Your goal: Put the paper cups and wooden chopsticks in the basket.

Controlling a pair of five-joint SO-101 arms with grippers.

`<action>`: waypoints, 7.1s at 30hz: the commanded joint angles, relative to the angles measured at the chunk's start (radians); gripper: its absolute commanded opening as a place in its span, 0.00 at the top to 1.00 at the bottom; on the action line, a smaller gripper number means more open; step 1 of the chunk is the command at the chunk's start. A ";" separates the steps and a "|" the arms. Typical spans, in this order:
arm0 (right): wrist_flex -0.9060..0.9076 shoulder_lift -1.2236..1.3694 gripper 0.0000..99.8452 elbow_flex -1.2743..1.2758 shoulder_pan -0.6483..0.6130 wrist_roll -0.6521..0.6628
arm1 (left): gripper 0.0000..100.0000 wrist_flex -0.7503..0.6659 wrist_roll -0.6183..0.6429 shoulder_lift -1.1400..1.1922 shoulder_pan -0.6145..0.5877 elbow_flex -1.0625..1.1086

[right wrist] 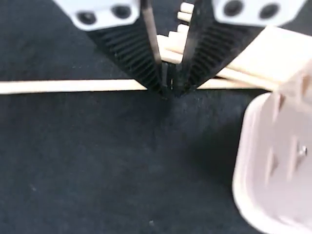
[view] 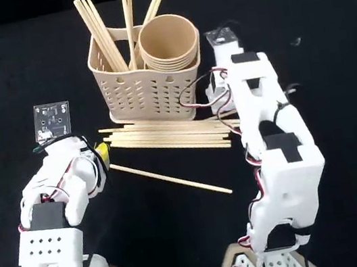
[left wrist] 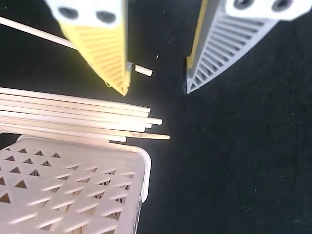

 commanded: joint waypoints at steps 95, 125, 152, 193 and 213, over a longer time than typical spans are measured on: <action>-0.153 -1.078 0.92 0.622 -0.034 -0.227 | 0.84 -0.285 0.161 0.137 -0.257 -0.246; -0.766 -0.961 0.99 0.954 -0.253 -0.535 | 0.97 -0.273 0.588 1.432 -0.154 -1.224; -1.085 -0.696 0.99 0.889 -0.160 -0.427 | 0.97 0.080 0.508 1.269 -0.073 -1.144; -0.758 -1.188 0.90 1.064 -0.299 -0.405 | 0.97 -0.425 0.488 1.106 -0.137 -0.947; -0.950 -1.176 0.90 1.133 -0.302 -0.470 | 0.97 -0.330 0.709 1.109 -0.030 -0.788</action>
